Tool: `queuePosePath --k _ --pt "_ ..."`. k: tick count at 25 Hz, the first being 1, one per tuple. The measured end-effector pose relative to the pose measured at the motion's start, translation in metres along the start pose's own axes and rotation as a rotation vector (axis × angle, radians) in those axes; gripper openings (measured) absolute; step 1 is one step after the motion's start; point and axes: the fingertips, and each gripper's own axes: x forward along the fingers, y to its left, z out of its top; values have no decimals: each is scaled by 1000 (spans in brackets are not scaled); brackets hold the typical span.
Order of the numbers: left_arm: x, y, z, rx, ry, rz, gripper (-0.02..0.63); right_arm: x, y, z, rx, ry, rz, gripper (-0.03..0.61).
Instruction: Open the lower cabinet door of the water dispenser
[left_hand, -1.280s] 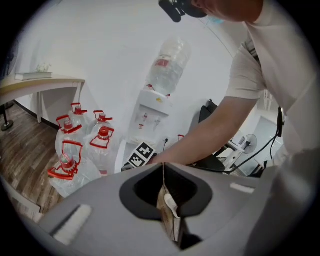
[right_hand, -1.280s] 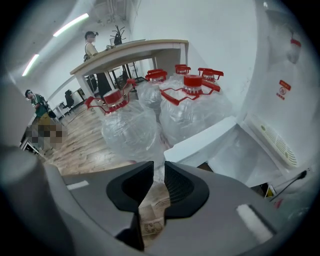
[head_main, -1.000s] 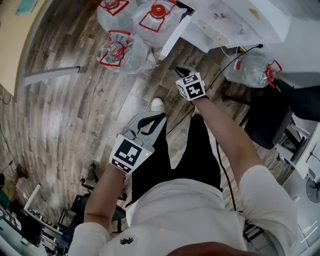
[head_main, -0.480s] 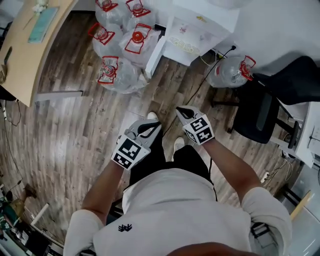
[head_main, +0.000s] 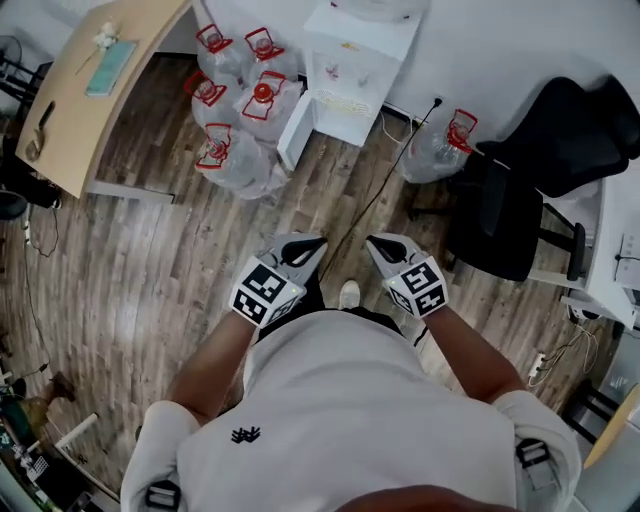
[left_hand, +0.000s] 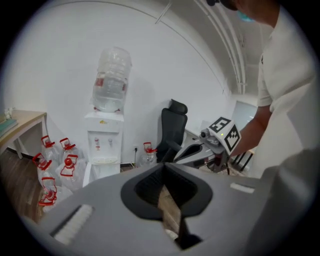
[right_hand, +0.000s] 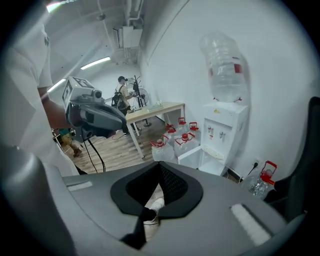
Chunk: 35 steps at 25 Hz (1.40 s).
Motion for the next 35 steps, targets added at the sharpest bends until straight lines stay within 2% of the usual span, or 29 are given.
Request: queuePosePath --k 2,4,8,13,20,35 --pt "1 -33 8 16 -17 -25 54 -31 5 1 -11 -32 -7 2" --pt "1 -54 11 24 -15 -17 54 -57 8 -1 -24 -57 -16 1" --pt "0 -80 13 -3 -19 17 54 -90 19 -22 -84 -48 -23 2" --pt "-9 -105 16 13 -40 53 54 -117 35 -44 -79 -44 1 2" --pt "-15 -125 12 50 -3 75 54 -146 33 -32 -71 -116 -1 0" --pt "-12 -153 20 77 -37 90 54 -180 30 -29 -95 -171 -23 1"
